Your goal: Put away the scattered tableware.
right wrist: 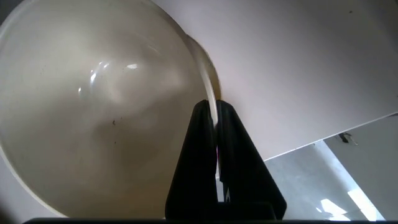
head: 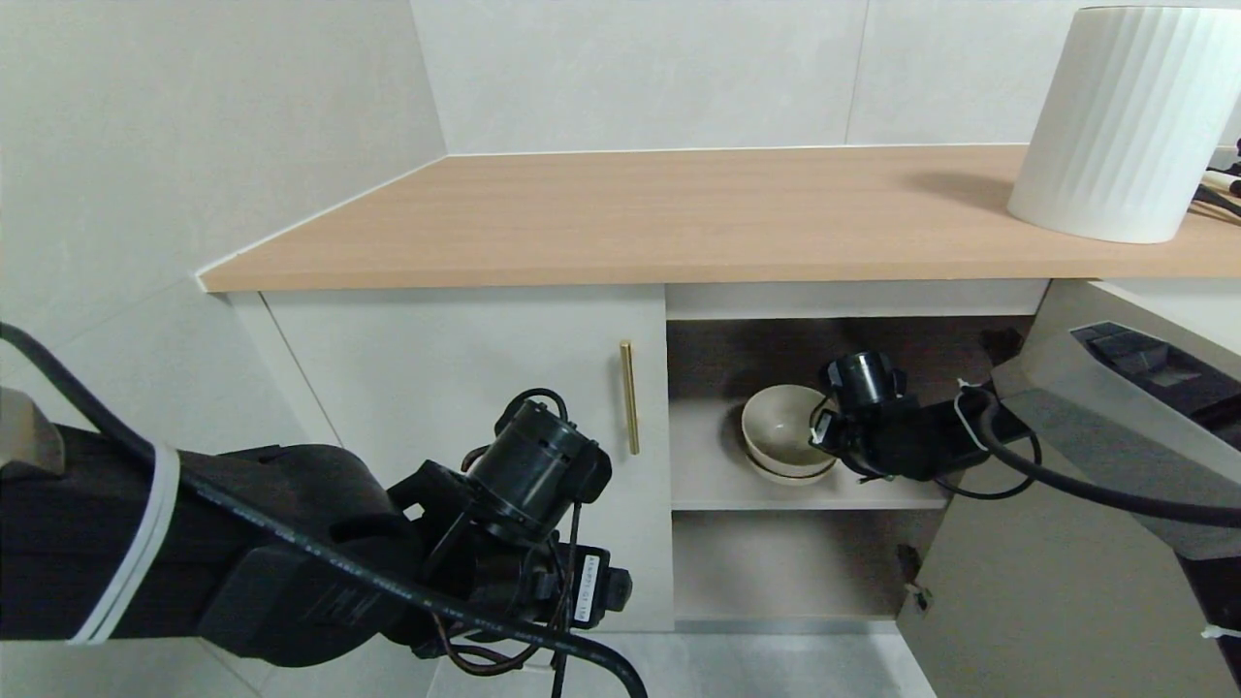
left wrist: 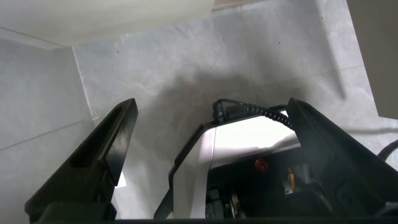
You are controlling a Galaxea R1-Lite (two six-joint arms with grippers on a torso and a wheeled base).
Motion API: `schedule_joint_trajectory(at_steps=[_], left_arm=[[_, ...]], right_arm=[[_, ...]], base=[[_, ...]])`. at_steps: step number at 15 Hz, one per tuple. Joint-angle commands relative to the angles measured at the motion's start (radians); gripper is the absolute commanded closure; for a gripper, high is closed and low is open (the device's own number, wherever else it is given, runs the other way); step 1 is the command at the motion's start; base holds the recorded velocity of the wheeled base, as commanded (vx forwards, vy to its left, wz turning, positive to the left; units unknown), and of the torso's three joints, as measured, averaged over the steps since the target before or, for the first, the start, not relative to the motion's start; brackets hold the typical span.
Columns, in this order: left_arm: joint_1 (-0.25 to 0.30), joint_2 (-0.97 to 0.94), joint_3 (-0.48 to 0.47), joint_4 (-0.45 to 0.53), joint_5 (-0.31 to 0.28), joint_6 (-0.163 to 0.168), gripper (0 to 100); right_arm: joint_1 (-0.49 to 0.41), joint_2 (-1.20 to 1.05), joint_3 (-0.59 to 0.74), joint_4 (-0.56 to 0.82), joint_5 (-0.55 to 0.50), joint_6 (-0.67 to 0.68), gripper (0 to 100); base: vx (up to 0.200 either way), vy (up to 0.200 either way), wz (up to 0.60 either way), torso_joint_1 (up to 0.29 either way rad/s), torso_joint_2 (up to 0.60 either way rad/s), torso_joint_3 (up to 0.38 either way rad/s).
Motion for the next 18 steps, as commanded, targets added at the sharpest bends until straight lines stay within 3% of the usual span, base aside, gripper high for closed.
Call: schedule_joint_trajectory(at_steps=[1,4,8,9,13,16,18], left_arm=[[0.000,-0.001,0.000,0.000,0.000,0.000,0],[0.000,-0.003,0.000,0.000,0.000,0.000,0],[0.008,-0.036,0.000,0.000,0.002,0.000,0],[0.035,-0.112,0.006,0.003,0.009,-0.004,0],[0.135,-0.322,0.061,0.006,0.016,0.018,0],[0.150,-0.440,0.155,0.003,0.012,0.021,0],[0.153,-0.475,0.184,0.001,0.012,0.033,0]], right_arm=[[0.001,-0.001,0.003,0.000,0.000,-0.001,0],[0.005,-0.013,0.012,0.002,0.000,-0.001,0],[0.047,-0.159,0.122,0.054,0.015,-0.002,0],[0.076,-0.311,0.282,0.095,0.026,-0.008,0],[0.119,-0.696,0.588,0.100,0.172,-0.134,0],[0.205,-0.923,0.728,0.114,0.181,-0.258,0],[0.262,-0.992,0.765,0.175,0.179,-0.265,0]], base=[[0.000,0.000,0.00,0.000,0.00,0.000],[0.000,0.000,0.00,0.000,0.00,0.000],[0.000,0.000,0.00,0.000,0.00,0.000],[0.000,0.000,0.00,0.000,0.00,0.000],[0.000,0.000,0.00,0.000,0.00,0.000],[0.000,0.000,0.00,0.000,0.00,0.000],[0.000,0.000,0.00,0.000,0.00,0.000]])
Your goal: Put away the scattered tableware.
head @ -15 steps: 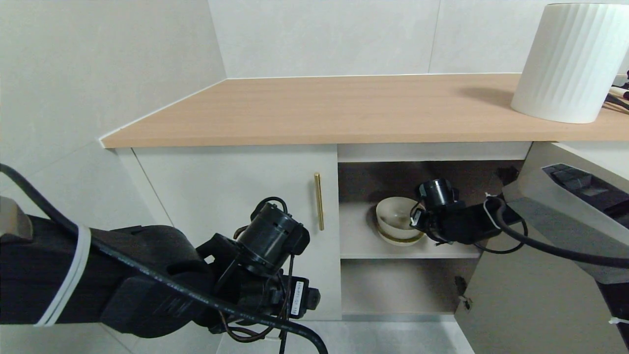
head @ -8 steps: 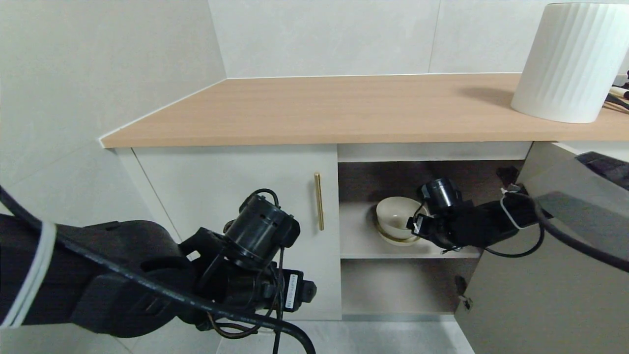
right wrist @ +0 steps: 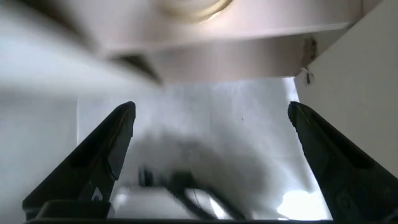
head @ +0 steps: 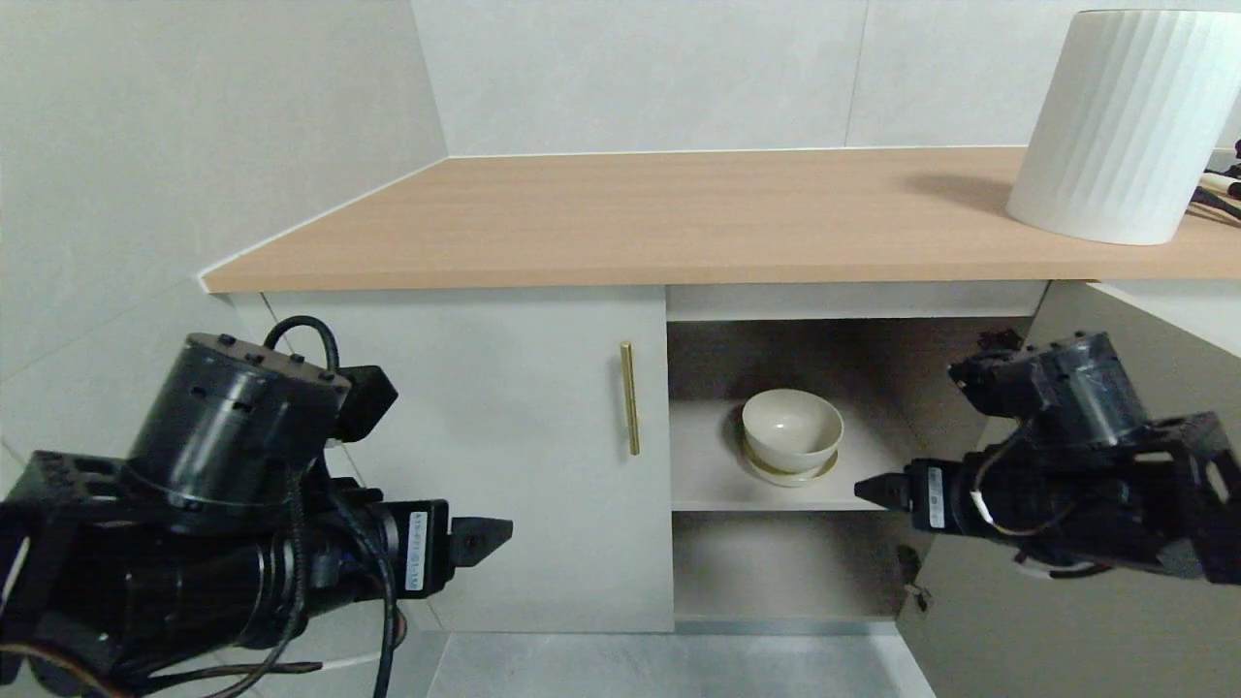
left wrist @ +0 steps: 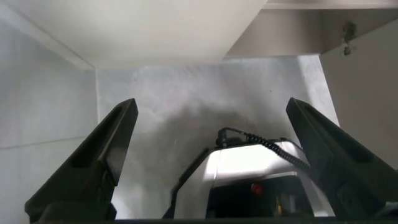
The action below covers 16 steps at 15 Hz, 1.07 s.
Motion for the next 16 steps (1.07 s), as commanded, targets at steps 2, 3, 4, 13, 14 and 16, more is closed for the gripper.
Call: schedule_joint_trajectory(at_steps=[2,3,4,13,14,16], left_arm=[[0.050,-0.086,0.054,-0.007,0.000,0.016,0],[0.055,-0.082,0.056,-0.007,0.000,0.017,0],[0.055,-0.077,0.056,-0.009,0.000,0.017,0],[0.038,-0.052,0.065,-0.010,0.001,0.009,0],[0.038,-0.054,0.065,-0.015,0.003,0.009,0],[0.036,-0.052,0.065,-0.021,0.003,0.011,0]], right_arm=[[0.093,-0.211,0.119,0.056,0.003,-0.027,0],[0.092,-0.226,0.127,0.060,0.003,-0.028,0],[0.092,-0.228,0.133,0.060,0.003,-0.028,0],[0.093,-0.208,0.148,0.062,-0.003,-0.047,0],[0.093,-0.206,0.148,0.060,-0.003,-0.047,0],[0.093,-0.212,0.148,0.062,-0.003,-0.051,0]], base=[[0.000,0.000,0.00,0.000,0.00,0.000],[0.000,0.000,0.00,0.000,0.00,0.000],[0.000,0.000,0.00,0.000,0.00,0.000],[-0.133,0.000,0.00,0.002,0.00,0.001],[-0.200,0.000,0.00,0.002,0.01,0.012],[-0.200,0.000,0.00,0.000,0.00,0.000]])
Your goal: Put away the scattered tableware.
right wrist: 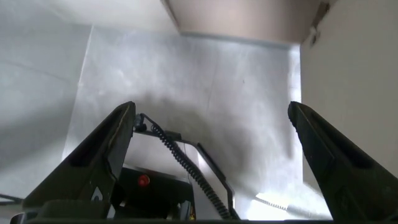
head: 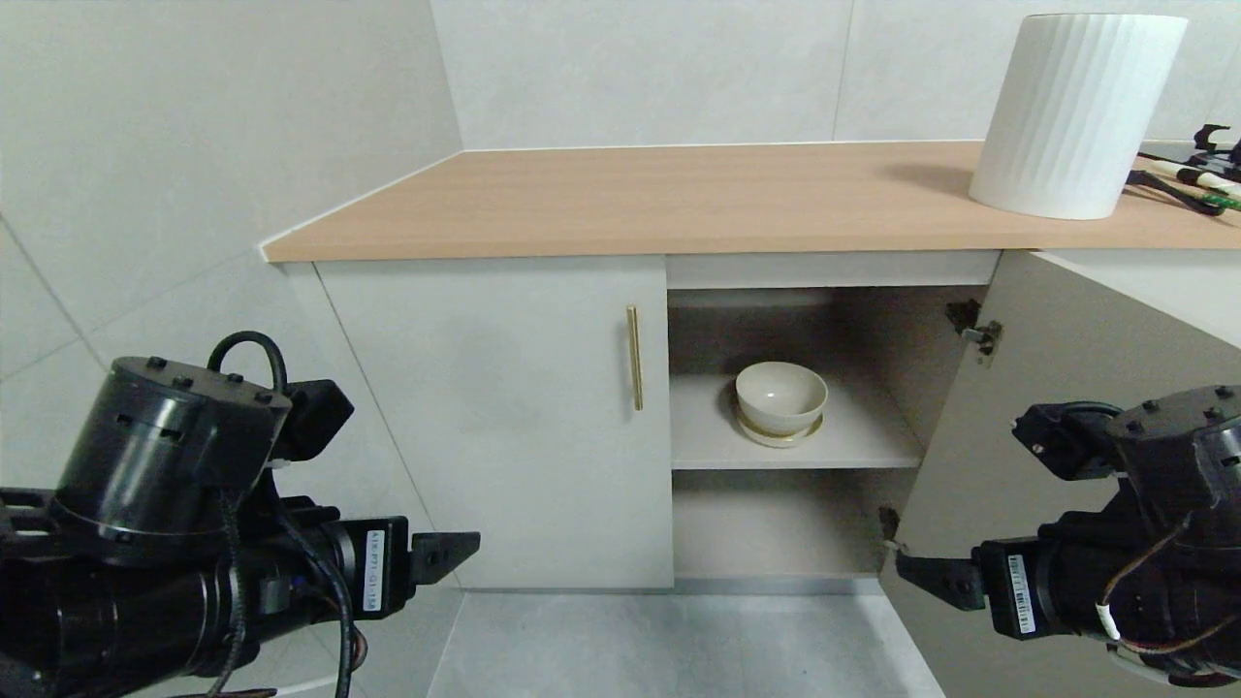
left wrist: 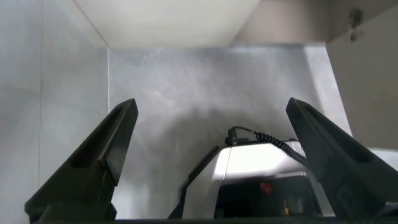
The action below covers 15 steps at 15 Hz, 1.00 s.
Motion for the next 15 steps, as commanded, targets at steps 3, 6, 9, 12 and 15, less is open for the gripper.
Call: schedule_joint_trajectory(at_steps=[3,6,9,12,15], left_arm=[[-0.003,0.012,0.000,0.000,0.001,0.000,0],[-0.006,0.019,0.002,0.000,0.001,-0.001,0],[-0.006,0.019,0.002,0.000,0.001,0.000,0],[-0.004,0.016,0.002,-0.002,0.002,0.000,0],[-0.004,0.010,0.002,-0.002,0.002,0.000,0]], right_arm=[[0.001,-0.004,0.000,0.000,0.001,-0.006,0],[0.001,-0.004,0.002,0.005,-0.001,-0.014,0],[0.001,-0.006,-0.001,0.034,-0.001,-0.014,0],[0.001,-0.006,0.000,0.035,-0.002,-0.016,0],[0.001,-0.020,0.000,0.046,-0.013,-0.031,0]], base=[[-0.200,0.000,0.00,0.002,0.00,0.001],[-0.200,0.000,0.00,0.002,0.00,0.004],[-0.133,0.000,0.00,0.002,0.00,-0.005],[0.000,0.000,0.00,0.000,0.00,0.000],[0.000,0.000,0.00,0.000,0.00,0.000]])
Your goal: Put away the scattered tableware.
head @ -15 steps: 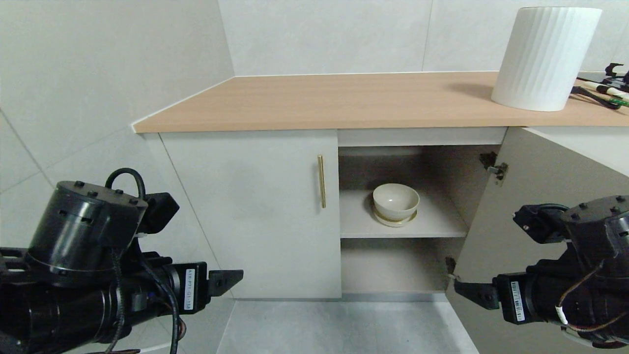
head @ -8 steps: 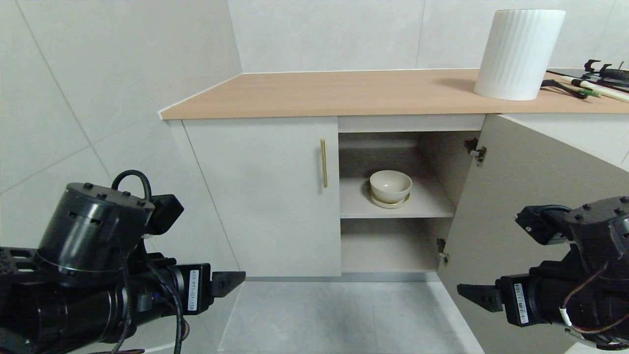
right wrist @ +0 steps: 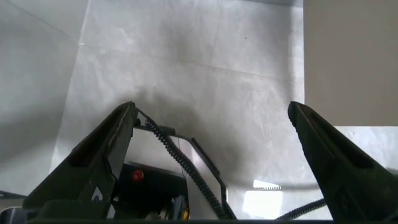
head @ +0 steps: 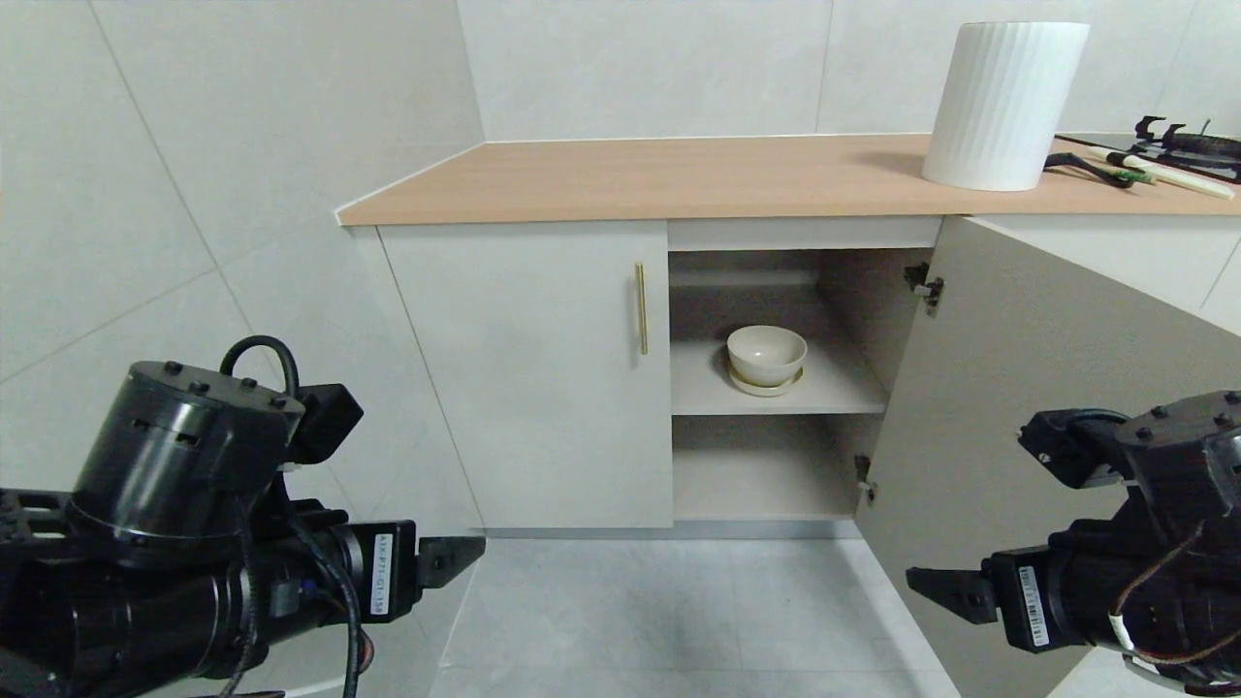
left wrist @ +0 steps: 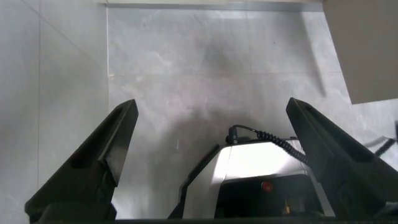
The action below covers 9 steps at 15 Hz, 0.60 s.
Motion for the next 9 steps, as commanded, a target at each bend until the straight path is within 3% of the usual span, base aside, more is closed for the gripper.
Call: schedule_joint_trajectory(at_steps=[1,5,9], left_arm=[[0.001,-0.003,-0.004,0.000,0.001,0.000,0],[0.001,-0.003,-0.005,0.000,0.016,-0.002,0],[0.001,-0.003,-0.004,0.000,0.022,0.000,0]], right_arm=[[0.001,-0.009,0.000,0.010,-0.006,-0.008,0],[0.001,-0.017,-0.003,0.022,-0.012,-0.011,0],[-0.006,-0.017,-0.028,0.091,-0.026,-0.011,0]], base=[[0.000,0.000,0.00,0.000,0.00,0.000],[0.000,0.000,0.00,0.000,0.00,0.000],[0.000,-0.200,0.00,-0.001,0.00,0.000]])
